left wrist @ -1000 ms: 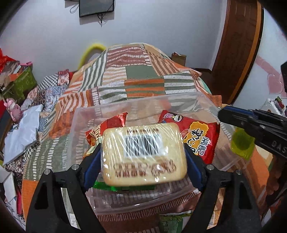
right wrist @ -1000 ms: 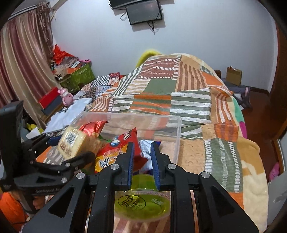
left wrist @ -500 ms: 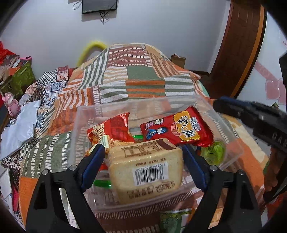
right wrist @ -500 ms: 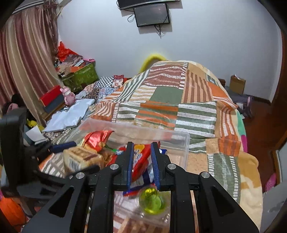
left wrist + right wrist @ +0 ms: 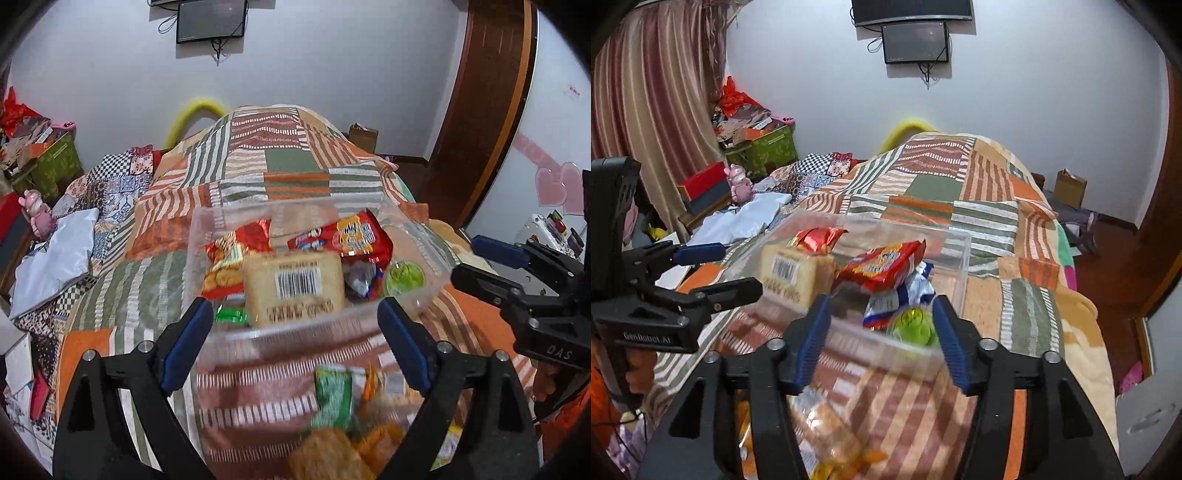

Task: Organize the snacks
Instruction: 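Lower the bread cake and jelly cup into the clear box and open both tools, then grasp the puffed cracker bag with the left tool while the right tool grasps the wrapped biscuit roll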

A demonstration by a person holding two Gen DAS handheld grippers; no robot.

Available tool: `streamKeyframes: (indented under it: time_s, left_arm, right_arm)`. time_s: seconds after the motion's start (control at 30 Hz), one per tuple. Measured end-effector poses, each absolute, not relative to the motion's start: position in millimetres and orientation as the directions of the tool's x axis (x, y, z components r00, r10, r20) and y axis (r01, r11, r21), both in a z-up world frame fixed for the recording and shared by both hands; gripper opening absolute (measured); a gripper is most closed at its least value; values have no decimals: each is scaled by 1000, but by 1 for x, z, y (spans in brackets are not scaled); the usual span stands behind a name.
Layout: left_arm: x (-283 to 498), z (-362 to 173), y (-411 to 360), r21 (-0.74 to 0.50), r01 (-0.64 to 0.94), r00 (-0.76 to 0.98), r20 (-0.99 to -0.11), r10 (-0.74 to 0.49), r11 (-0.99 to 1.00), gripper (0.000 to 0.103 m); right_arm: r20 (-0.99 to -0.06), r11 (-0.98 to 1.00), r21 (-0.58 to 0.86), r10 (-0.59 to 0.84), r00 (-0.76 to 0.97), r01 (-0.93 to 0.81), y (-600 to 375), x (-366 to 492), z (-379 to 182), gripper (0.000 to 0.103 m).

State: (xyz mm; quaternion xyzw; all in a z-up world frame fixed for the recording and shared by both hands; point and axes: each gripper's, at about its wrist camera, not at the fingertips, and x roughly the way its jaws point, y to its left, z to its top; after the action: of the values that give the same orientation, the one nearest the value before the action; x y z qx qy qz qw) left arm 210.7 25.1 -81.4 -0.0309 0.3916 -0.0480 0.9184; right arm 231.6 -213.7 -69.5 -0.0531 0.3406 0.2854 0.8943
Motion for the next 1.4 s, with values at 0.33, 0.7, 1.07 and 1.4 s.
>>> streamKeyframes:
  time_s: [0.33, 0.7, 1.07, 1.4]
  left_arm:
    - [160, -95, 23, -90, 74, 659, -744, -116, 993, 93]
    - [130, -129, 9, -93, 105, 594, -792, -137, 990, 93]
    - [116, -155, 36, -68, 35, 571, -818, -76, 997, 92]
    - [122, -171, 48, -127, 25, 550, -827, -120, 992, 50]
  right_arm:
    - [-637, 827, 112, 485, 599, -551, -230, 193, -77, 67]
    - [-732, 817, 143, 468, 496, -559, -226, 173, -129, 67]
    - [-793, 786, 81, 423, 437, -613, -203, 179, -153, 67]
    - [-819, 762, 53, 403, 408, -645, -188, 194, -157, 68]
